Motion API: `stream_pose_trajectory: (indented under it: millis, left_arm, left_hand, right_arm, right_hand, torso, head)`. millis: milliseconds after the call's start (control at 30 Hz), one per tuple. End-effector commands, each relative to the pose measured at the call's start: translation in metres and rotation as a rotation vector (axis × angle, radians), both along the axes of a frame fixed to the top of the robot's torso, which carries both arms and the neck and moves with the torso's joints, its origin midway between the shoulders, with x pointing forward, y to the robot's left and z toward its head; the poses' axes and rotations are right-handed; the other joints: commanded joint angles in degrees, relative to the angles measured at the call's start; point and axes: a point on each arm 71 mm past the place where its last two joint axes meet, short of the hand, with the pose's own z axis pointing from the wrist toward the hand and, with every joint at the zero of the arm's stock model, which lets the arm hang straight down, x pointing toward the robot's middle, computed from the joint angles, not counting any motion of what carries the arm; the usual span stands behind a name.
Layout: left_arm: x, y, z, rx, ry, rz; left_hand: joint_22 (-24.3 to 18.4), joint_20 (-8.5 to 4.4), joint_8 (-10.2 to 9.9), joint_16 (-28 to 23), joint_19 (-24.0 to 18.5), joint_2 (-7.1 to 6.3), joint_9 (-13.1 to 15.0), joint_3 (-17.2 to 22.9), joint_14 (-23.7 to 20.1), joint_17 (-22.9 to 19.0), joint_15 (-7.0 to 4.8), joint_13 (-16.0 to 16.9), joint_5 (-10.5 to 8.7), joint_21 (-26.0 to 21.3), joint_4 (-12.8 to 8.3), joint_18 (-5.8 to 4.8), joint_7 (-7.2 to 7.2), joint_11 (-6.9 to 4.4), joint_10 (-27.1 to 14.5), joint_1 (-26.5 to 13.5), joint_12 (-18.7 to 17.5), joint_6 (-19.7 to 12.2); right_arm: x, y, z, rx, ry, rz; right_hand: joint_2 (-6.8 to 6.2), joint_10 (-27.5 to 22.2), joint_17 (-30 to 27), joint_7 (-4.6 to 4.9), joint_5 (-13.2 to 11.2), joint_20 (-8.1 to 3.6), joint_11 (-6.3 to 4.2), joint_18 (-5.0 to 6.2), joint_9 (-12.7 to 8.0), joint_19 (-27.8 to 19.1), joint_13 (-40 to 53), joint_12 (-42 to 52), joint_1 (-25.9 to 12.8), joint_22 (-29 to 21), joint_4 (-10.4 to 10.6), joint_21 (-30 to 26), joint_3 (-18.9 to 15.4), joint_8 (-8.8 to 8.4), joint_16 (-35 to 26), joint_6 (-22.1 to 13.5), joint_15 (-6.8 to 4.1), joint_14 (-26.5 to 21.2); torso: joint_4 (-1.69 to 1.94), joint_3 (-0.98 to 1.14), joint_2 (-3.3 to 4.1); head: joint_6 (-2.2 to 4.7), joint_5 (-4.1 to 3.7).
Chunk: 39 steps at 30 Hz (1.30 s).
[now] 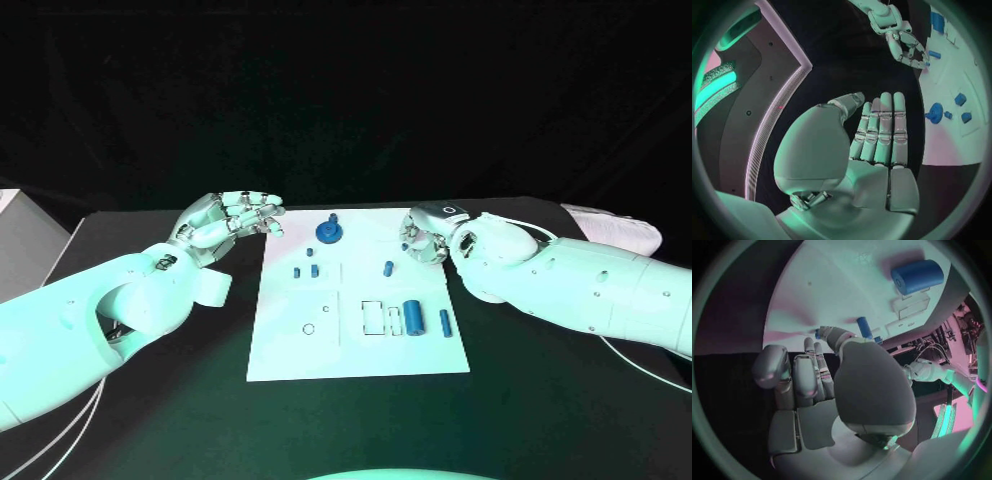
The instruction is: Assemble the parts on the task board
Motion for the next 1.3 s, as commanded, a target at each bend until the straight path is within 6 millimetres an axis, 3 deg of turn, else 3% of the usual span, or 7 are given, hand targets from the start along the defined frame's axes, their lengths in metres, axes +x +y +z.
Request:
stream_pose_trajectory:
  millis: [33, 133, 233, 300, 833, 1100, 1300]
  left_arm:
    - [-0.001, -0.002, 0.002, -0.036, -0.010, -0.005]
    - [-0.001, -0.002, 0.003, -0.036, -0.008, -0.005]
    - [-0.002, -0.003, 0.003, -0.036, -0.007, -0.006]
    - [-0.002, -0.003, 0.003, -0.036, -0.007, -0.006]
    - [-0.003, -0.003, 0.003, -0.031, -0.001, -0.006]
    - [-0.002, -0.002, 0.003, -0.027, 0.001, -0.006]
    - [-0.002, -0.002, 0.002, -0.023, 0.002, -0.006]
  left_hand:
    - [-0.07, -0.17, -0.31, -0.32, 0.49, 0.07, -0.11, -0.33, 0.42, 0.13, 0.01, -0.06, -0.20, -0.20, 0.19, 0.60, 0.38, 0.04, 0.26, 0.54, -0.49, -0.06]
    - [-0.08, -0.16, -0.42, -0.40, 0.59, 0.05, -0.17, -0.41, 0.56, 0.23, 0.04, -0.04, -0.20, -0.21, 0.19, 0.59, 0.49, 0.11, 0.26, 0.53, -0.64, -0.17]
    - [-0.09, -0.16, -0.47, -0.43, 0.63, 0.02, -0.19, -0.45, 0.62, 0.28, 0.05, -0.03, -0.20, -0.22, 0.17, 0.59, 0.54, 0.13, 0.24, 0.54, -0.71, -0.24]
    - [-0.09, -0.16, -0.49, -0.44, 0.65, 0.03, -0.20, -0.45, 0.65, 0.30, 0.05, -0.02, -0.20, -0.21, 0.16, 0.59, 0.55, 0.14, 0.26, 0.55, -0.72, -0.26]
    - [-0.08, -0.16, -0.62, -0.47, 0.79, 0.02, -0.27, -0.56, 0.86, 0.46, 0.05, 0.01, -0.19, -0.20, 0.13, 0.60, 0.63, 0.18, 0.29, 0.57, -0.85, -0.40]
    - [-0.08, -0.18, -0.68, -0.54, 0.86, 0.05, -0.30, -0.57, 0.91, 0.55, 0.05, 0.03, -0.16, -0.19, 0.05, 0.60, 0.67, 0.21, 0.26, 0.69, -0.95, -0.45]
    - [-0.07, -0.19, -0.69, -0.59, 0.89, 0.07, -0.31, -0.57, 0.93, 0.60, 0.04, 0.04, -0.15, -0.19, -0.02, 0.61, 0.67, 0.21, 0.27, 0.79, -1.00, -0.43]
  right_arm:
    - [0.000, 0.000, -0.004, -0.025, 0.002, -0.003]
    - [0.001, 0.001, -0.006, -0.023, 0.002, -0.005]
    - [0.002, 0.003, -0.008, -0.022, 0.004, -0.006]
    - [0.002, 0.004, -0.009, -0.021, 0.006, -0.006]
    - [0.003, 0.011, -0.016, -0.008, 0.018, 0.001]
    - [0.001, 0.013, -0.016, -0.001, 0.022, 0.006]
    - [0.000, 0.015, -0.017, 0.002, 0.025, 0.009]
  right_hand:
    - [0.52, 0.47, 0.19, 0.03, -0.23, -0.18, -0.08, -0.91, 0.08, 0.40, 0.05, 0.29, -0.14, 0.24, 0.19, 0.30, 0.22, 0.37, 0.49, 0.43, 0.16, 3.07]
    - [0.62, 0.53, 0.14, 0.02, -0.27, -0.19, -0.09, -0.91, 0.09, 0.39, 0.04, 0.30, -0.13, 0.30, 0.24, 0.34, 0.35, 0.38, 0.50, 0.48, 0.15, 3.05]
    - [0.73, 0.63, 0.15, 0.02, -3.27, -0.17, -0.09, -0.90, 0.14, 0.21, -0.03, 0.12, 0.07, 0.74, 0.35, 0.64, 1.59, 0.25, 1.06, 0.51, 0.15, 2.85]
    - [0.77, 0.65, 0.20, 0.03, -3.42, -0.16, -0.09, -0.94, 0.15, 0.23, -0.03, 0.11, 0.08, 0.92, 0.39, 0.86, 1.79, 0.24, 1.19, 0.54, 0.16, 2.84]
    - [1.31, 1.34, 0.32, 0.02, -3.33, -0.14, -0.17, -0.98, 0.30, 0.18, 0.05, 0.29, -0.06, 1.46, 0.67, 1.40, 3.04, 0.36, 1.77, 0.92, 0.14, 2.77]
    - [1.67, 3.62, 1.03, -0.67, -3.14, -0.41, -0.86, -1.44, 1.08, 0.69, 0.39, 1.00, -0.17, 3.88, 0.31, 4.61, 4.20, 1.48, 3.28, 2.65, -0.35, 2.87]
    - [2.71, 5.11, 1.38, -1.18, -2.93, -0.76, -1.40, -1.69, 1.81, 0.97, 0.62, 1.15, 0.09, 5.19, -0.28, 6.32, 4.83, 2.47, 4.11, 3.84, -0.77, 2.93]
  torso:
    - [-0.05, 0.00, -0.04]
    - [0.02, 0.02, -0.04]
    - [0.07, -0.01, -0.02]
    - [0.05, -0.02, -0.02]
    - [-0.04, -0.02, -0.09]
    - [-0.02, -0.03, -0.12]
    - [0.01, -0.01, -0.12]
  head:
    - [-0.11, -0.07]
    - [-0.11, -0.21]
    - [-0.17, -0.41]
    - [-0.22, -0.44]
    - [-0.45, -0.49]
    - [-0.59, -0.50]
    - [-0.62, -0.53]
